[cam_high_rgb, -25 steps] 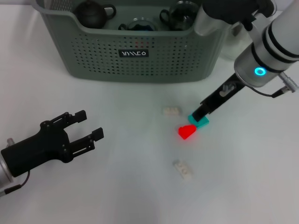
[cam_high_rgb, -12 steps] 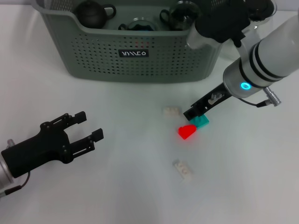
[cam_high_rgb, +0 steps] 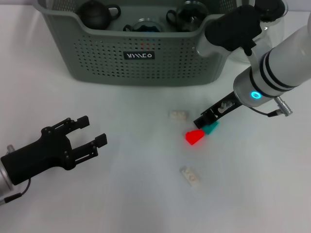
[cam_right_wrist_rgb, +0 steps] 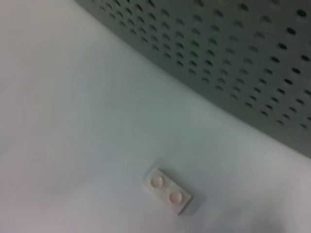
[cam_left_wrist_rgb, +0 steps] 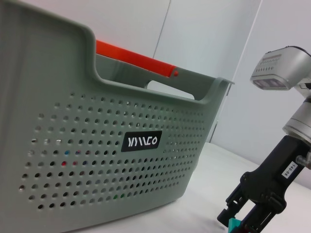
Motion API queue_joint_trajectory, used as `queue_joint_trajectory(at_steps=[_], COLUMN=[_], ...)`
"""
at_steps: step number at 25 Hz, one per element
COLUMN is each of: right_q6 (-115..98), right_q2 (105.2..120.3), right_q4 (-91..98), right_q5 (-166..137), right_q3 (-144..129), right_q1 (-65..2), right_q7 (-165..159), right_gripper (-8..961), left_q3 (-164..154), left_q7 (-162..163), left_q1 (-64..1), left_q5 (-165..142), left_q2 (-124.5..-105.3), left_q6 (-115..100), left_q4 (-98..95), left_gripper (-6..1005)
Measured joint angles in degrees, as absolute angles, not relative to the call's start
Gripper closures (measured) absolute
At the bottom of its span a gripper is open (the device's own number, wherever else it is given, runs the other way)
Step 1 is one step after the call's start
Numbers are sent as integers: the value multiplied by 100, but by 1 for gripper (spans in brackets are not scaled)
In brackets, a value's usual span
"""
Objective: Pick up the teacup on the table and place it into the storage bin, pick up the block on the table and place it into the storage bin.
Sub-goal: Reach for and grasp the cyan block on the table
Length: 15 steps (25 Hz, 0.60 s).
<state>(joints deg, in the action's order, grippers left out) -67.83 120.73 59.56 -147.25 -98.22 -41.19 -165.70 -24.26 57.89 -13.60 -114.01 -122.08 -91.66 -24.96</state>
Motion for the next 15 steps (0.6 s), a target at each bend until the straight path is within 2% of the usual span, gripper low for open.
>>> queue_joint_trajectory(at_steps=[15], right_q6=[-6999], right_q2=[12034], right_q4=[6356], right_q5=[-14757], right_q3=[-9850], right_q1=[-3965], right_q7=[-16553], right_gripper=[311], left_q3=[-2426], left_q7=[5787], left_q1=[-1368], left_q5=[-11408], left_q2=[-12208], left_q6=[-9167], left_q4=[-2496], left_gripper=[237])
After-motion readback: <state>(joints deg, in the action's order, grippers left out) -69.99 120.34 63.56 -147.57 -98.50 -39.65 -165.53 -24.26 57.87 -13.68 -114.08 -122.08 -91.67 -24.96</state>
